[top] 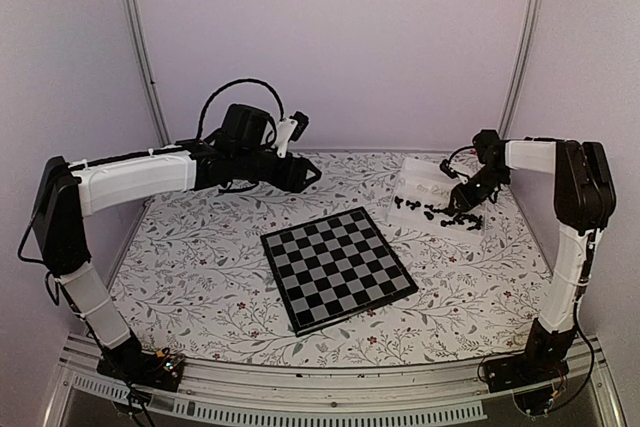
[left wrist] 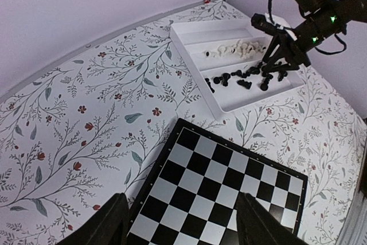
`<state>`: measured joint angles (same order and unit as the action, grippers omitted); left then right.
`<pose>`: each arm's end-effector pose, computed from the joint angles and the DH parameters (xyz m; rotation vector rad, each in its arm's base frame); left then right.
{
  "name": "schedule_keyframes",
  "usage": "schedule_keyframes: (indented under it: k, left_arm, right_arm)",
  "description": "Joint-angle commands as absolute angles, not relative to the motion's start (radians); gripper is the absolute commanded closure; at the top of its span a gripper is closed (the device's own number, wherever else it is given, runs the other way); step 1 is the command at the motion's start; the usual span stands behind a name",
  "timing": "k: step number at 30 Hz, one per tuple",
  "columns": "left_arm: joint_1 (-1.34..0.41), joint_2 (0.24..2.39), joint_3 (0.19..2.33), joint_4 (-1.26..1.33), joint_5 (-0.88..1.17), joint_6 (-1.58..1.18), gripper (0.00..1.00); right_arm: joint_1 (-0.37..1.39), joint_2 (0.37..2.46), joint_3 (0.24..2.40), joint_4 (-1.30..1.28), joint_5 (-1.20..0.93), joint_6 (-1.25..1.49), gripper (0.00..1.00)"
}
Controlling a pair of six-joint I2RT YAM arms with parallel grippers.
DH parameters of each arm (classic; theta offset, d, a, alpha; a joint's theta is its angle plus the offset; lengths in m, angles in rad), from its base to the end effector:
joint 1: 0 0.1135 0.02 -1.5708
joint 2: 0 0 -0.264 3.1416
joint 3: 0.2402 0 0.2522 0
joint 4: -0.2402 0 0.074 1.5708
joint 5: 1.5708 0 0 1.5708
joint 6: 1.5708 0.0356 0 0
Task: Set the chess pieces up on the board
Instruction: Pick up the chess piece from the storage box.
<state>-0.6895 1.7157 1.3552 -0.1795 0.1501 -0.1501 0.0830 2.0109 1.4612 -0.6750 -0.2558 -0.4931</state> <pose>0.3069 -0.2599 0.2883 0.6681 2.0693 -0.6508 0.4073 0.0429 0.1735 -0.8380 2.6113 0.2476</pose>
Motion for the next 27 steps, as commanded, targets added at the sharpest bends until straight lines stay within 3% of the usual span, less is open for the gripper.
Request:
schedule_keyframes:
  k: [1, 17, 27]
  left_arm:
    - [-0.703, 1.709, 1.375, -0.164, 0.163, -0.155, 0.34]
    - [-0.713, 1.729, 1.382, -0.177, 0.158, -0.155, 0.35]
    - [-0.712, 1.735, 1.39, -0.188, 0.157, -0.153, 0.35]
  right_arm:
    - [0.08, 2.042, 1.509, -0.68, -0.255, -0.479, 0.64]
    - [0.082, 2.099, 1.571, -0.701, -0.283, -0.459, 0.76]
    - [0.098, 2.039, 1.499, -0.68, -0.254, -0.458, 0.71]
